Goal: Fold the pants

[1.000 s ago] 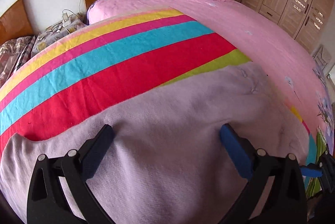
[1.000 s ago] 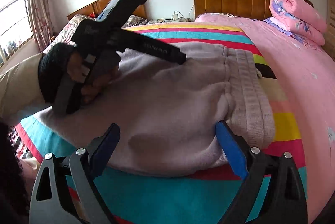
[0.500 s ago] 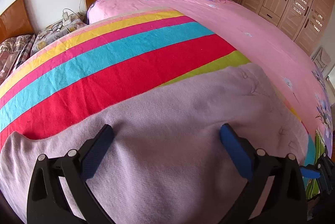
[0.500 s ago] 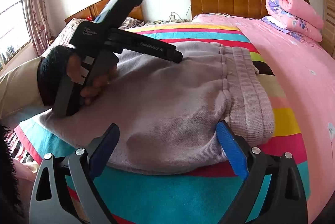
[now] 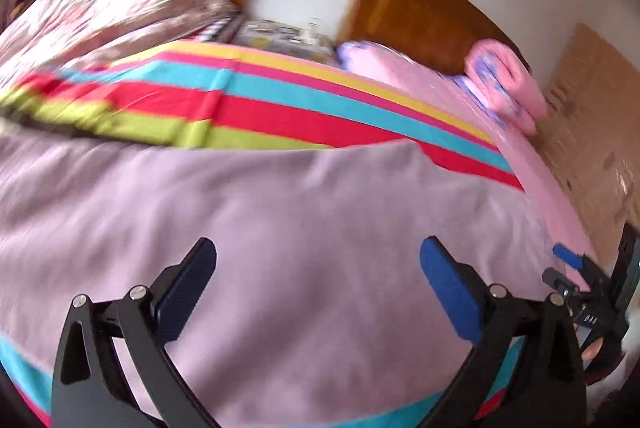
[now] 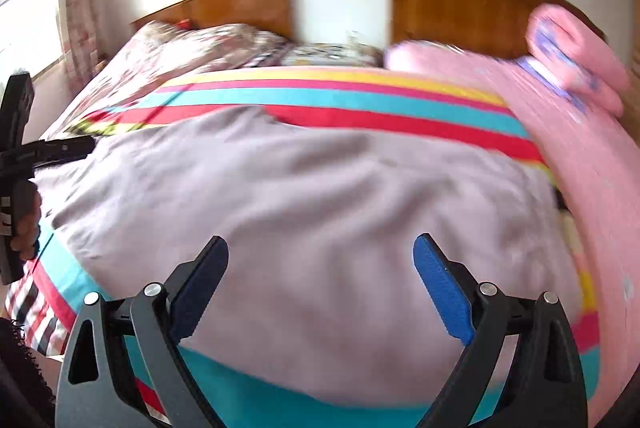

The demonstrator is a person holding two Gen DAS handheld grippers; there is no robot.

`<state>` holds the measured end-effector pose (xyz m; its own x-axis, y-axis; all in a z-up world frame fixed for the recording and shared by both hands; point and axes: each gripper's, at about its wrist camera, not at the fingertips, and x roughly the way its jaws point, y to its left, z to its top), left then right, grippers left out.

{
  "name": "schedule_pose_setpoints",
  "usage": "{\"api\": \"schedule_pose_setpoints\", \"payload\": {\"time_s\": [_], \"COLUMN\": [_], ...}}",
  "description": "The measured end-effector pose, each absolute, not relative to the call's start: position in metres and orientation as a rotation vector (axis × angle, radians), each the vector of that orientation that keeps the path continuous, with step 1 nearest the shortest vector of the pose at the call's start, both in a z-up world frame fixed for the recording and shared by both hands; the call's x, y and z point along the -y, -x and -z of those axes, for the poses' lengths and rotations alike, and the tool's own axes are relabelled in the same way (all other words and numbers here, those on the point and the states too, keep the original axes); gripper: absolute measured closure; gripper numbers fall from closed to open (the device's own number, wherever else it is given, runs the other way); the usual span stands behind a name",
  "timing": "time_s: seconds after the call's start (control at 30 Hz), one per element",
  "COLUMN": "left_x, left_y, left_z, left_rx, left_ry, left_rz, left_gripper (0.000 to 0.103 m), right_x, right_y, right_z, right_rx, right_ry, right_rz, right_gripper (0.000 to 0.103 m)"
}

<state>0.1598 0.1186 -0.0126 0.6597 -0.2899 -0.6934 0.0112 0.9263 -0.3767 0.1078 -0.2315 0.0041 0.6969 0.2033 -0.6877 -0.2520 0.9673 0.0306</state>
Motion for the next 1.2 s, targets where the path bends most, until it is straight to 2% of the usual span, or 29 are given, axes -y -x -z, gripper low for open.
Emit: {"api": "schedule_pose_setpoints", "payload": {"time_s": [0.13,0.27,0.4,0.47,0.67,0.7,0.73,0.77,0.8,0.87,0.97,1.0,1.1,1.2], "left_x": [-0.274,-0.373,-0.432,-0.446,-0.456,-0.458,-0.460,-0.461,-0.463,-0.462,-0.451,-0.445,-0.411,-0.346], "left_y": [-0.082,-0.030,-0.027,-0.033,-0.054,-0.057,-0.059,-0.058,-0.060,-0.060,-0.059,-0.058,-0.069,-0.099], "left_z": [0.028,0.044,0.066,0.072,0.082,0.081,0.080,0.080,0.080,0.079,0.061,0.050,-0.006,-0.071], "left_rx": [-0.709,-0.545,-0.481,-0.489,-0.499,-0.498,-0.499,-0.500,-0.502,-0.494,-0.466,-0.451,-0.419,-0.403], "left_ry": [0.735,0.988,1.144,1.164,1.196,1.193,1.188,1.185,1.184,1.169,1.122,1.093,0.915,0.692], "left_rz": [-0.082,-0.193,-0.154,-0.150,-0.148,-0.147,-0.153,-0.163,-0.163,-0.173,-0.214,-0.224,-0.236,-0.177], "left_gripper": [0.003,0.008,0.029,0.033,0.038,0.051,0.068,0.078,0.081,0.084,0.085,0.085,0.085,0.085], "right_x": [0.135,0.049,-0.010,-0.024,-0.022,-0.020,-0.018,-0.017,-0.014,-0.014,-0.010,-0.007,-0.007,0.001], "right_y": [-0.136,-0.144,-0.138,-0.134,-0.140,-0.142,-0.143,-0.144,-0.144,-0.146,-0.159,-0.159,-0.154,-0.152], "right_z": [-0.003,-0.005,-0.006,-0.006,-0.001,0.000,0.001,0.002,0.002,0.010,0.044,0.052,0.050,0.041], "right_rx": [-0.756,-0.747,-0.743,-0.746,-0.779,-0.786,-0.791,-0.792,-0.791,-0.803,-0.970,-0.972,-0.957,-0.947], "right_ry": [0.146,0.227,0.287,0.301,0.273,0.265,0.258,0.253,0.253,0.273,0.289,0.285,0.306,0.299], "right_rz": [-0.424,-0.567,-0.658,-0.676,-0.669,-0.666,-0.663,-0.660,-0.656,-0.627,-0.569,-0.567,-0.568,-0.542], "right_gripper": [0.012,0.012,0.012,0.012,0.012,0.012,0.012,0.012,0.012,0.012,0.012,0.010,0.009,0.009]}}
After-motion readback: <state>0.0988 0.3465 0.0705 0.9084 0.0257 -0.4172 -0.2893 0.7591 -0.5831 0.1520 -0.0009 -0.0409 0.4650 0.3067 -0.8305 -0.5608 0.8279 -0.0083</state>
